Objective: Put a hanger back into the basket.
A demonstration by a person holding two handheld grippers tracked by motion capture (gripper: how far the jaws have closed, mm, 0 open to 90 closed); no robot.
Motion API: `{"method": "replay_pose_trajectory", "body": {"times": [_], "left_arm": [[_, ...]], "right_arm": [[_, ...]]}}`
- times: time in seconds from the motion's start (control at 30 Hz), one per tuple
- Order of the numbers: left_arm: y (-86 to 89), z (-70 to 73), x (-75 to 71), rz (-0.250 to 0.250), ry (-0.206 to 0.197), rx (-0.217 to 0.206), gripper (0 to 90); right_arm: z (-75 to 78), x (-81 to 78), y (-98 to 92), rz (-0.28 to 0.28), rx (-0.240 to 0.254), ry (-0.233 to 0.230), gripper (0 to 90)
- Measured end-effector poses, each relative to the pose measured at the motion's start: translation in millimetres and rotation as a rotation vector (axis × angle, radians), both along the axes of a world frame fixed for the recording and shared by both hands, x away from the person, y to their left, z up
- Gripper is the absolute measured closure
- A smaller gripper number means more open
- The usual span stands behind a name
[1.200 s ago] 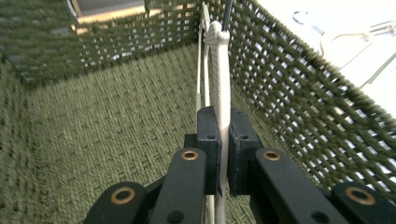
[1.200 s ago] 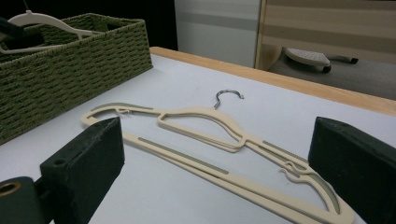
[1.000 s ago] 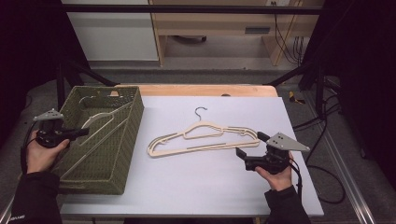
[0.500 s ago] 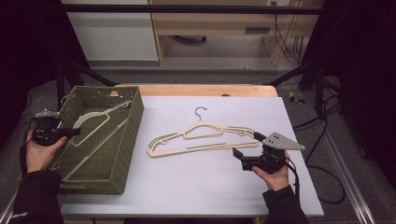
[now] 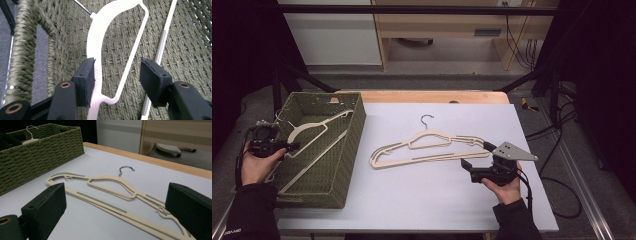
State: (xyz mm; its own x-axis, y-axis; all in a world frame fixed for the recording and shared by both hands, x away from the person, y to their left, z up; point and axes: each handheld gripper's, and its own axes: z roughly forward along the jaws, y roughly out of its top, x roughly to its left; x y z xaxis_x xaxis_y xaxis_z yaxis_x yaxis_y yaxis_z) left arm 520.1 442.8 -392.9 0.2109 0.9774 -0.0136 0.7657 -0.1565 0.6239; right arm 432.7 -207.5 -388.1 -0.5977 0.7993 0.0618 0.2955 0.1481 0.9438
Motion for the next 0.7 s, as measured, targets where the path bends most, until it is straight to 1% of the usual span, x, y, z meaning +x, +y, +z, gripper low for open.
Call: {"method": "replay_pose_trajectory", "body": {"times": [0.1, 0.17, 0.2, 0.23, 0.27, 0.3, 0.37, 0.4, 0.43, 0.5, 0.57, 0.63, 0.67, 0.7], "left_arm": [[0.5, 4.0, -4.6, 0.009, -0.026, -0.013, 44.5], [-0.1, 9.2, -9.7, 0.009, -0.061, -0.040, 43.4], [-1.3, 12.9, -13.1, 0.003, -0.090, -0.054, 42.4], [-3.2, 15.2, -15.2, 0.004, -0.110, -0.071, 41.0], [-4.6, 19.4, -18.2, -0.021, -0.130, -0.071, 40.0], [-8.3, 22.9, -21.3, -0.028, -0.161, -0.088, 38.6], [-16.0, 29.9, -27.6, -0.064, -0.207, -0.115, 34.7], [-20.8, 32.7, -30.5, -0.081, -0.231, -0.139, 31.9], [-26.0, 35.9, -33.4, -0.100, -0.247, -0.151, 29.9], [-37.1, 42.5, -38.3, -0.144, -0.283, -0.155, 27.8], [-49.0, 48.5, -43.1, -0.179, -0.322, -0.193, 23.9], [-61.8, 54.2, -48.2, -0.234, -0.365, -0.228, 21.9], [-71.0, 57.1, -51.5, -0.266, -0.391, -0.252, 20.2], [-77.0, 58.7, -53.4, -0.279, -0.403, -0.263, 17.0]], "right_arm": [[0.2, -0.2, -0.3, -0.003, 0.004, -0.001, 4.1], [0.5, -0.5, -1.1, -0.003, 0.003, -0.003, 4.1], [0.9, -0.8, -1.3, -0.005, 0.006, -0.001, 4.1], [0.9, -0.8, -1.6, -0.006, 0.008, -0.002, 4.1], [0.8, -0.6, -1.7, -0.006, 0.009, -0.003, 4.0], [0.8, -0.5, -1.8, -0.006, 0.009, -0.002, 3.9], [0.9, -0.4, -2.5, -0.006, 0.006, -0.002, 3.9], [0.9, 0.1, -2.8, -0.008, 0.008, -0.005, 3.9], [1.1, 0.4, -3.5, -0.007, 0.011, -0.005, 3.9], [1.6, 0.0, -4.3, -0.011, 0.012, -0.004, 3.9], [2.0, -0.7, -5.2, -0.015, 0.015, -0.003, 3.9], [2.3, -0.5, -6.5, -0.012, 0.015, -0.005, 3.9], [2.3, -0.1, -6.8, -0.015, 0.017, -0.004, 3.9], [2.3, 0.3, -7.5, -0.016, 0.021, -0.003, 4.0]]}}
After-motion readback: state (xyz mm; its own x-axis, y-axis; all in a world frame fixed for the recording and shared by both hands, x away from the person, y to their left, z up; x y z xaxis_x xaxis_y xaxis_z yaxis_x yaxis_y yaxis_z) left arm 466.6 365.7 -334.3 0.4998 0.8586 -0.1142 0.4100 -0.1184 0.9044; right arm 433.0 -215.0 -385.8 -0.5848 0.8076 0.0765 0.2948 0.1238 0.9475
